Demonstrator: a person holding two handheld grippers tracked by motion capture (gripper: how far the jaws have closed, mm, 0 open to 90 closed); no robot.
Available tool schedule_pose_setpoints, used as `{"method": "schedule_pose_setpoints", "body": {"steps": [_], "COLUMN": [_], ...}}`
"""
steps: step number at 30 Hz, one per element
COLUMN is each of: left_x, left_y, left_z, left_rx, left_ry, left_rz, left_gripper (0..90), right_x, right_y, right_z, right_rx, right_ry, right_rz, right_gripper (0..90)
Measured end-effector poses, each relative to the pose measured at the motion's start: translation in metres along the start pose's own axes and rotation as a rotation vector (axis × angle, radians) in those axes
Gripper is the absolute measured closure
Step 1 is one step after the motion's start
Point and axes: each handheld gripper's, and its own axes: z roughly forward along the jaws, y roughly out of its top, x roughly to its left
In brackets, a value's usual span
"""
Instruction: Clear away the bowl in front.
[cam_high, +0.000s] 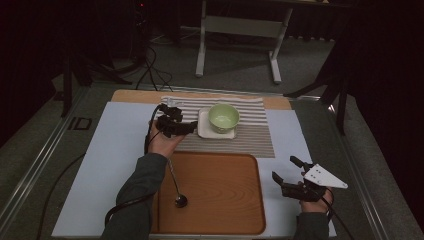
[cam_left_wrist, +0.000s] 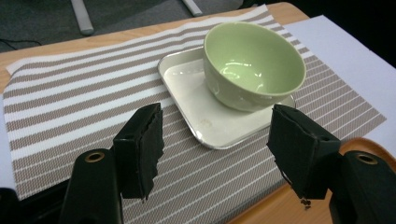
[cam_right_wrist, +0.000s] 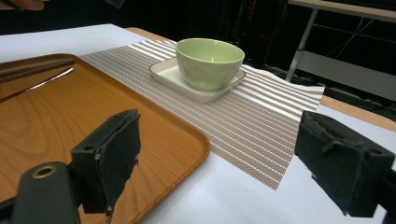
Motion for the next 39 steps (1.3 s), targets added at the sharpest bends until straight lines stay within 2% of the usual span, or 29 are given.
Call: {"method": "schedule_pose_setpoints", "body": {"steps": [7, 12, 17, 29, 39], "left_x": [-0.002, -0.003, -0.005, -0.008, -0.010], "left_y": [0.009, 0.013, 0.015, 0.022, 0.024], "left_z": [0.009, 0.019, 0.032, 0.055, 0.076], "left_rx": [-0.004, -0.010, 0.007, 0.023, 0.055], "left_ry": [-0.009, -0.035, -0.041, -0.023, -0.016], "left_rz": [0.004, -0.020, -0.022, -0.020, -0.018], "left_gripper": [36.1, 36.1, 36.2, 36.9, 38.0], "right_x": [0.000, 0.000, 0.000, 0.001, 0.000], "right_y": [0.000, 0.000, 0.000, 0.000, 0.000], "right_z": [0.000, 0.000, 0.001, 0.001, 0.001], "right_rx": [-0.002, -0.003, -0.003, -0.006, -0.010], "right_ry": [0.002, 0.000, 0.002, 0.009, 0.005], "right_rz": [0.003, 0.003, 0.004, 0.004, 0.013], "right_gripper": [13.9, 13.9, 13.9, 13.8, 13.9]}}
